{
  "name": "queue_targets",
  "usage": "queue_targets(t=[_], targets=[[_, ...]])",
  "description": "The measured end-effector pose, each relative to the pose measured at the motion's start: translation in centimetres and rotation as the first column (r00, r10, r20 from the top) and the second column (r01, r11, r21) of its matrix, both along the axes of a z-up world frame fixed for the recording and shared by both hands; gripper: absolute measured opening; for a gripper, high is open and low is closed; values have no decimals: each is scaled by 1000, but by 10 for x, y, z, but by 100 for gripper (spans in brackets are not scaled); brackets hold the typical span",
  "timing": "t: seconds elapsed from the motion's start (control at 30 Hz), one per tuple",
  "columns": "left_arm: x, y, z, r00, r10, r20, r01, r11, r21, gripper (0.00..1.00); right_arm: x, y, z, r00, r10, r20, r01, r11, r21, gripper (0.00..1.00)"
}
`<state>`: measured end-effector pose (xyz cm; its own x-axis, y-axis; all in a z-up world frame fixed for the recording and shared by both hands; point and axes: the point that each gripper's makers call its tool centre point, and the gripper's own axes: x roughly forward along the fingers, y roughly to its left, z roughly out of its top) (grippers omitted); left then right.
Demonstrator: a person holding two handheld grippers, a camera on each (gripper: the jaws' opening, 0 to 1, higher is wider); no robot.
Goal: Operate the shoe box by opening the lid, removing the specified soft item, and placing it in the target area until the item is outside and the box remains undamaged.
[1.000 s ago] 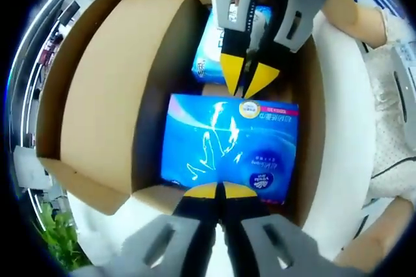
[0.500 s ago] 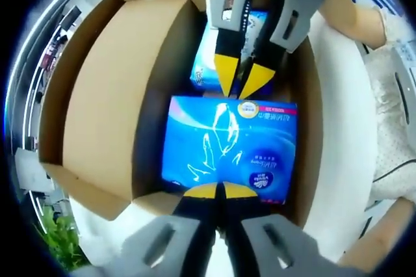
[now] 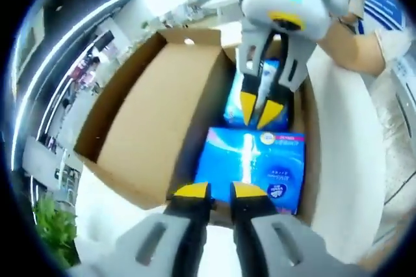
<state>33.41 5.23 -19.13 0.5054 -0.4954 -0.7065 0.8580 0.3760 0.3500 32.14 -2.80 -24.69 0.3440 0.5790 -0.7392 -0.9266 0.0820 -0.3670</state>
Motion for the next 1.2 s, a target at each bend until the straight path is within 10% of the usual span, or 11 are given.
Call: queue_targets(t=[0.23,0.6,0.83,1.2], targets=[[-5,12,23,995,47,84,-35,990,-136,13,4,0,3,1000,0,31,0,1000,1,6],[-3,23,33,985,76,154,-57,991,-122,13,5,0,25,997,-23,68,19,998,62,9],[4,32,35,981,117,157,-95,985,-143,13,18,2,53,994,-103,34,92,966,242,15],[-1,37,49,976,117,185,-82,979,-186,13,28,18,73,988,-155,22,145,959,243,23]])
